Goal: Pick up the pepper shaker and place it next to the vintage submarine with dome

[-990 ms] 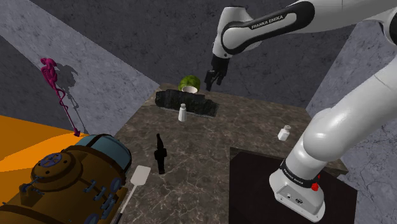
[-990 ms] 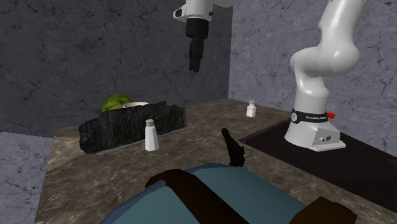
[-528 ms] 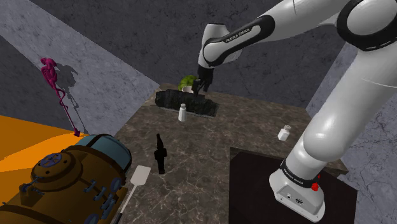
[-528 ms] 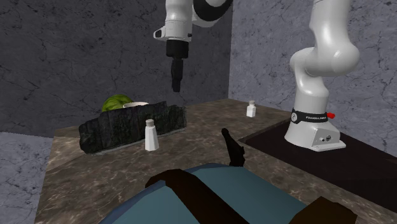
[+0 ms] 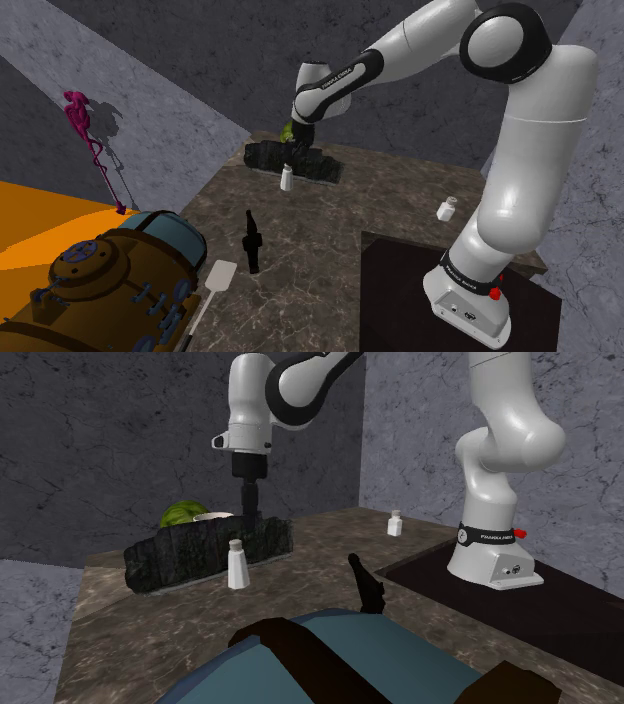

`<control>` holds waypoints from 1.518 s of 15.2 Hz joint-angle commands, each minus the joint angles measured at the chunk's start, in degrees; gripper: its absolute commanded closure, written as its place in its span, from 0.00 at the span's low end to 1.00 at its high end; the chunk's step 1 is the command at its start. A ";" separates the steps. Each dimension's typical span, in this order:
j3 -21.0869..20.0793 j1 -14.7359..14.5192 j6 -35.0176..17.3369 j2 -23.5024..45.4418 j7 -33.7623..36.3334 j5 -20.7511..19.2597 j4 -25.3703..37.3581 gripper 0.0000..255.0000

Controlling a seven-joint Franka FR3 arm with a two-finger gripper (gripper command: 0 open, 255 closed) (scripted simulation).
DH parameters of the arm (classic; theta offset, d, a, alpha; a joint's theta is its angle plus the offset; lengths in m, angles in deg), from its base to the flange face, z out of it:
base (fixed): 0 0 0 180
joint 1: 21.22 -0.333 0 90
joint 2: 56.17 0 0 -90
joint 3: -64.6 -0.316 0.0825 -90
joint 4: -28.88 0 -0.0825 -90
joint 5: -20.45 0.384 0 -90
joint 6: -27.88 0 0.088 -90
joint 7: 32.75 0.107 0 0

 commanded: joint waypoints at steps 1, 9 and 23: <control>-0.29 -0.11 -0.45 5.26 -0.53 0.25 4.70 0.00; -0.37 -0.35 -4.87 10.38 -0.56 0.20 5.38 0.00; -0.37 -0.35 -4.86 10.37 -0.57 0.20 5.38 1.00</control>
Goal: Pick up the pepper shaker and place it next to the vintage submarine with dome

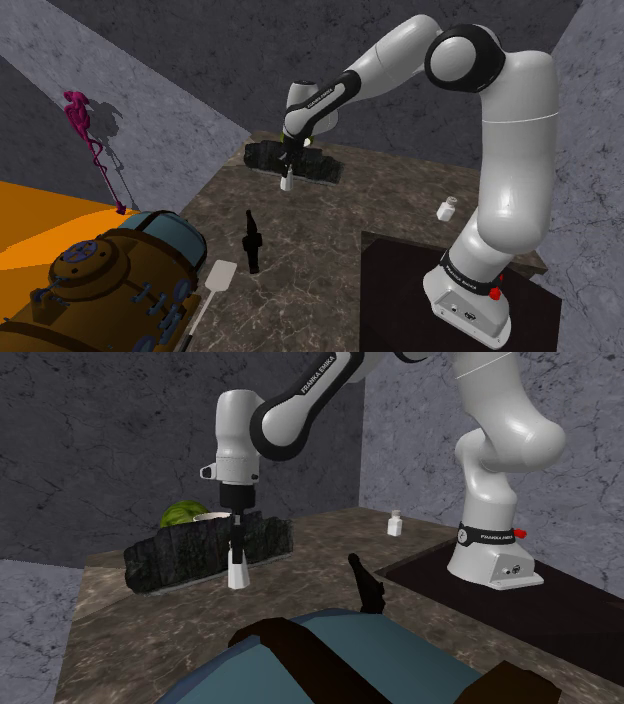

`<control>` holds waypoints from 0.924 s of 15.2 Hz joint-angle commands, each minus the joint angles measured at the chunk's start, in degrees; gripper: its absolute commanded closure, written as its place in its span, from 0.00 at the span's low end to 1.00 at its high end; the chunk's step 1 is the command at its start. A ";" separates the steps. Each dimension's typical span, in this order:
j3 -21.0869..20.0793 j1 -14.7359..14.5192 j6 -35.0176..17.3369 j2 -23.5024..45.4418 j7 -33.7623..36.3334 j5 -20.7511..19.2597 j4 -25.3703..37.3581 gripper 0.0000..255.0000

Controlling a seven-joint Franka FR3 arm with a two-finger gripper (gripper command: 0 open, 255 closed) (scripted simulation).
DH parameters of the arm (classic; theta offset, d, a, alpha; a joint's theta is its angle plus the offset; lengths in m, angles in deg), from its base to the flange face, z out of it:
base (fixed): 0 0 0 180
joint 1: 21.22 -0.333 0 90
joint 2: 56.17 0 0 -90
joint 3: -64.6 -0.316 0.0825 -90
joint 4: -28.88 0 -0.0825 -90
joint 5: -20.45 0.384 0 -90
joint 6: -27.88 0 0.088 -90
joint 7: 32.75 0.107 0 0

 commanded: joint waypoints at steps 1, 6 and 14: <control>0.00 0.00 0.00 0.01 0.00 0.00 -0.01 1.00; -0.01 0.01 1.18 -1.05 0.06 0.00 0.11 1.00; -0.03 0.07 6.11 -4.95 0.27 -0.01 1.14 1.00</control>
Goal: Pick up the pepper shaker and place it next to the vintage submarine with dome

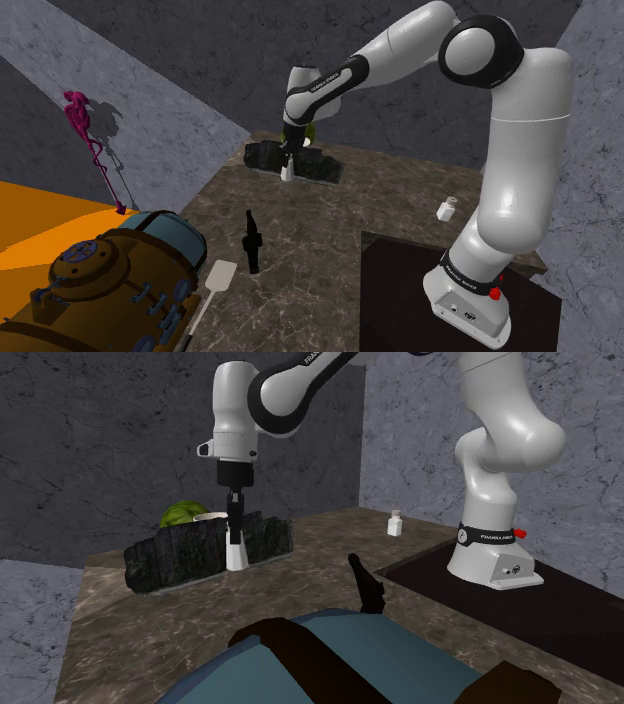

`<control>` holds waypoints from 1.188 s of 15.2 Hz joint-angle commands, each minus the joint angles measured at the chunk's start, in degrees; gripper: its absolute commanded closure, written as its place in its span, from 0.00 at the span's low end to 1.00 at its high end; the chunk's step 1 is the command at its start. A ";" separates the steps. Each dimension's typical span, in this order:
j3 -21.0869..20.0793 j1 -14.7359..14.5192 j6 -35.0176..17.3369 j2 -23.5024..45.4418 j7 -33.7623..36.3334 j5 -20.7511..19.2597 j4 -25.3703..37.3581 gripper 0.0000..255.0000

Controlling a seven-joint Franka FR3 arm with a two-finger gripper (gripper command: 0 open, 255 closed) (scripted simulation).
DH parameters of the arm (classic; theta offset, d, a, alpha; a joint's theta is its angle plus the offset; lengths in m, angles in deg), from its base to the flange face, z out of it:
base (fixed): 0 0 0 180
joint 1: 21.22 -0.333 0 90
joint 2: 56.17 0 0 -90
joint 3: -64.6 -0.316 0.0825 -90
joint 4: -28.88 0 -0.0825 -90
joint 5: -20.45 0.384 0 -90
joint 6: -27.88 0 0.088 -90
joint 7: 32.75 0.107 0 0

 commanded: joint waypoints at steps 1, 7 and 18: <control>0.00 0.05 1.33 -1.04 0.01 0.02 0.27 1.00; 0.00 0.09 5.20 -3.56 0.17 0.01 1.63 1.00; 0.00 0.15 12.61 -7.27 0.48 -0.04 5.33 1.00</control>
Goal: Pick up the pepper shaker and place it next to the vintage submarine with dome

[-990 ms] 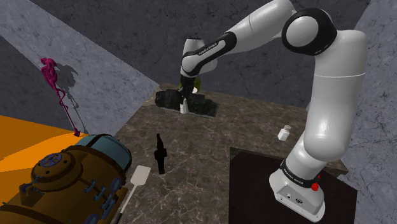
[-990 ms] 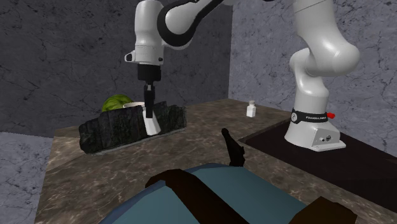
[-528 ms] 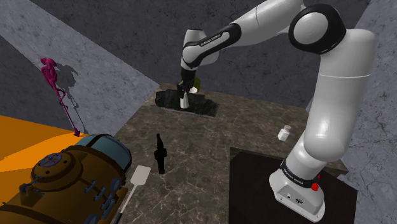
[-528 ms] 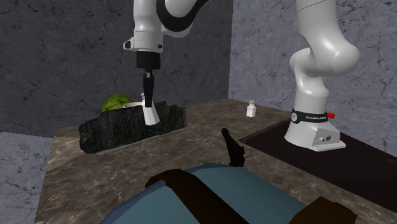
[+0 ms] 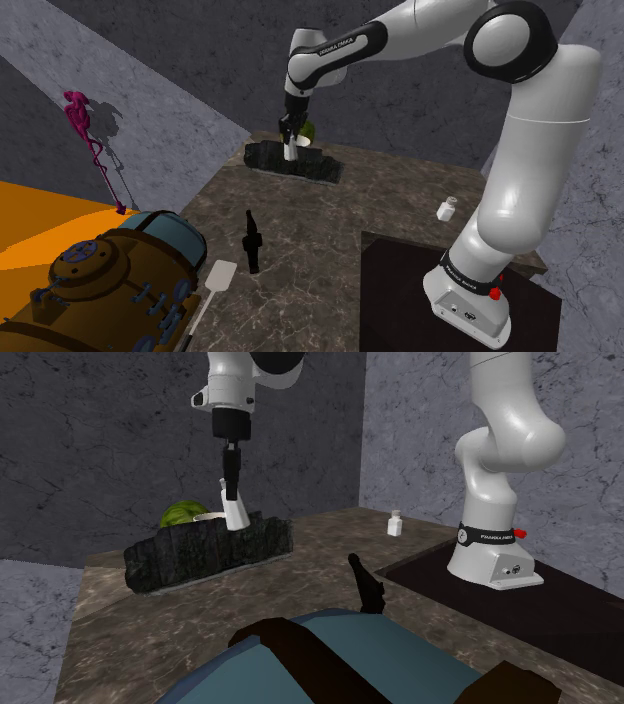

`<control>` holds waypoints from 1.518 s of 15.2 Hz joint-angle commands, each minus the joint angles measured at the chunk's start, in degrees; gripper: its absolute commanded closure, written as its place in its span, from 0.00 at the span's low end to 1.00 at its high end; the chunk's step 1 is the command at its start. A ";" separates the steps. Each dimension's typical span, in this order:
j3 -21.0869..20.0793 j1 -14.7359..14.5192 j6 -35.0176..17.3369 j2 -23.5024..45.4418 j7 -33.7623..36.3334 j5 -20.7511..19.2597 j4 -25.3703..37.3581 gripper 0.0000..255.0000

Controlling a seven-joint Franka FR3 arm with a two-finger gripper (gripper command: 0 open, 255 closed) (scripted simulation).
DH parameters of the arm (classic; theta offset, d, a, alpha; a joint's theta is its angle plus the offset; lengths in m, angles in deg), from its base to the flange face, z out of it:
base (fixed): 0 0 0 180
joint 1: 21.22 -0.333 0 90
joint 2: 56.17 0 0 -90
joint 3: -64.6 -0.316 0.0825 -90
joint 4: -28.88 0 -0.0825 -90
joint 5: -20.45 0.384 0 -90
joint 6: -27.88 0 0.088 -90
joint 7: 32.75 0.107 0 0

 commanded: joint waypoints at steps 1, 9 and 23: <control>0.00 0.00 1.33 -0.48 0.07 -0.02 0.84 1.00; 0.01 0.03 6.96 -2.30 0.31 -0.07 4.65 1.00; 0.02 0.06 17.29 -3.70 0.78 -0.19 13.58 1.00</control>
